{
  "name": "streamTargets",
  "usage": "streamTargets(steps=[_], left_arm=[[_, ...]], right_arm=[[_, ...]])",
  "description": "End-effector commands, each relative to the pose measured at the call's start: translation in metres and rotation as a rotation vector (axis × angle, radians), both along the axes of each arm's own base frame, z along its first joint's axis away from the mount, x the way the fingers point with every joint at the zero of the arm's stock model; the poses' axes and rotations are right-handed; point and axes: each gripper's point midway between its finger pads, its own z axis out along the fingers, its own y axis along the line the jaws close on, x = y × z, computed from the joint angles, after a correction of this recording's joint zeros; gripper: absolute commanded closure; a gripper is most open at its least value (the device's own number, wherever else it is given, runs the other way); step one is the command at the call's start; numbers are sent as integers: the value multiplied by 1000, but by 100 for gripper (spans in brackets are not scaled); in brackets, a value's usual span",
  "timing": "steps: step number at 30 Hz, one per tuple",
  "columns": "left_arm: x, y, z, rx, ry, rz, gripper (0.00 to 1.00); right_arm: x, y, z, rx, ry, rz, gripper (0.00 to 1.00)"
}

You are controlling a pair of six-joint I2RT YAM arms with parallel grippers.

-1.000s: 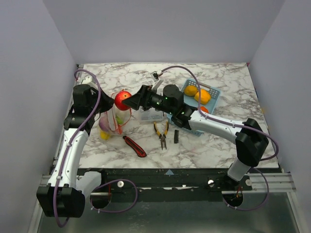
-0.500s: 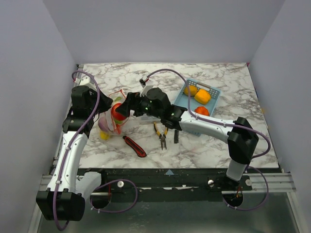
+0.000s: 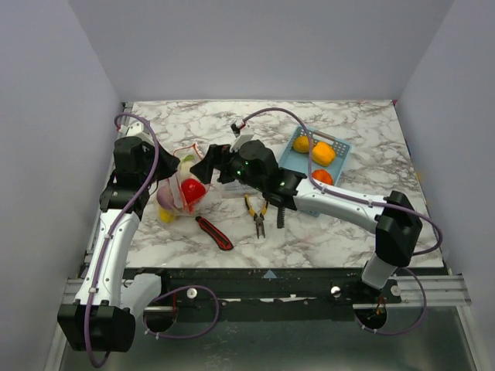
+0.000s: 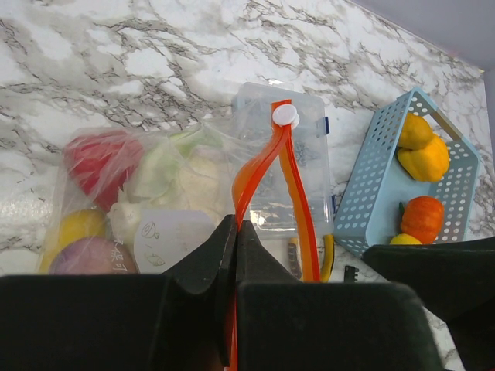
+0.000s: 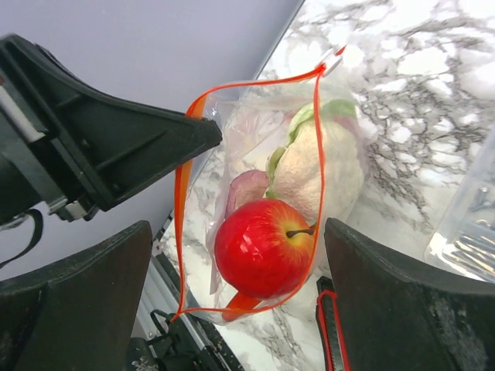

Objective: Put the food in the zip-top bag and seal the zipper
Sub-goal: Place the fake fruit in the zipper food storage bag, then pick up the fake fruit from the bin.

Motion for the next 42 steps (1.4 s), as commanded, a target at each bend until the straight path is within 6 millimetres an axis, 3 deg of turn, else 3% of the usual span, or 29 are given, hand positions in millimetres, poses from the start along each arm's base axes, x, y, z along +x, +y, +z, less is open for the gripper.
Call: streamTargets(steps=[1,8,15,20,24,30,35,42], left_arm=[[0,3,4,4,-19,11,100],[1,3,1,4,-10,11,100],[2,2,-1,3,-5,5,100],[2,0,-1,-3,-3,-2,100],[3,0,-1,-3,1,-5,100],[4,-1,-4,-8,10,-10,100],[5,-3,-4,-14,15,-17,100],[6,-3,-6,-13,21,-16,100]], right_arm=[[9,-33,22,-14,-71,-137,7],[35,-94,11,-146,-122,-421,7],[73,-197,-30,-567,-131,-858,7],[93,-250,-50,-748,-132,-986,5],[116,-280,-69,-899,-108,-956,3],[138,-303,-100,-1170,-192,-731,2],[155,-298,-113,-1220,-288,-494,2],[185,-314,-145,-1405,-325,-304,2]])
